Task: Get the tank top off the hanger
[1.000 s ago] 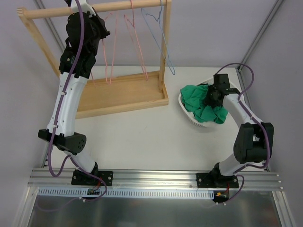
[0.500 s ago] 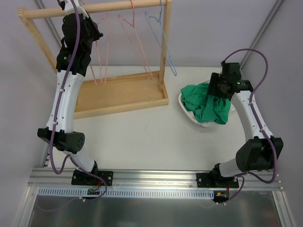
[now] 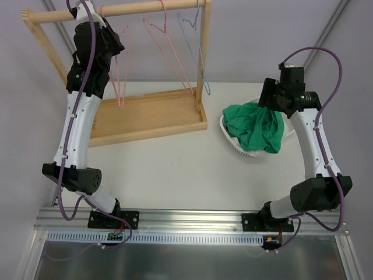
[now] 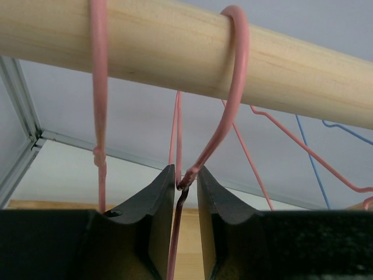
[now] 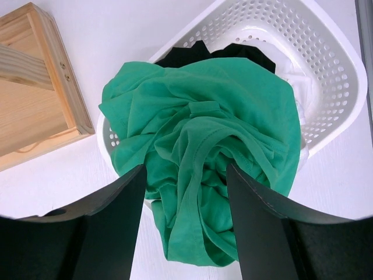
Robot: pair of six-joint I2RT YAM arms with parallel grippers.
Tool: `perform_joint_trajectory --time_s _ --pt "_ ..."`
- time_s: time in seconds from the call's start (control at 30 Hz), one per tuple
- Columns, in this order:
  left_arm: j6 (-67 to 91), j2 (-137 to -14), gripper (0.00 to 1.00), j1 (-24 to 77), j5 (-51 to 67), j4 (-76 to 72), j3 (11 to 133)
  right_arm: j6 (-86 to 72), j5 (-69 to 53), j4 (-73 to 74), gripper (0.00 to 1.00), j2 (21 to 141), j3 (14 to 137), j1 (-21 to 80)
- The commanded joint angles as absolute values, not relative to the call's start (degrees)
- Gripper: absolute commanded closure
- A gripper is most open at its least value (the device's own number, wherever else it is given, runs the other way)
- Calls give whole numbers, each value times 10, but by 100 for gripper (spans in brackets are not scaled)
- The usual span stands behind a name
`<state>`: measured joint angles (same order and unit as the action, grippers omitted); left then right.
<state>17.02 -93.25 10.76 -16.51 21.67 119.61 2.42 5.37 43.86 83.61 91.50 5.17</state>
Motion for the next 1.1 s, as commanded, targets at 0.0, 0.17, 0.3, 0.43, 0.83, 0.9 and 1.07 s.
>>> perform_joint_trajectory --time_s 0.0,0.17,0.3,0.43,0.83,0.9,1.07 --pt "183 -893 77 102 -162 189 1184 32 58 452 39 811 939 50" --pt "216 -861 60 102 -149 189 1165 31 54 454 38 801 943 51" --pt "249 -825 41 103 -122 189 1136 34 39 461 38 793 961 51" --pt "267 -778 26 103 -113 189 1108 37 15 461 28 774 970 51" --pt "290 -658 1 103 -75 184 981 -3 7 426 7 680 910 51" --pt "297 -627 1 103 -65 184 946 -35 11 409 3 643 883 51" --pt "338 -535 1 103 -62 185 853 -25 -23 398 1 589 813 51"
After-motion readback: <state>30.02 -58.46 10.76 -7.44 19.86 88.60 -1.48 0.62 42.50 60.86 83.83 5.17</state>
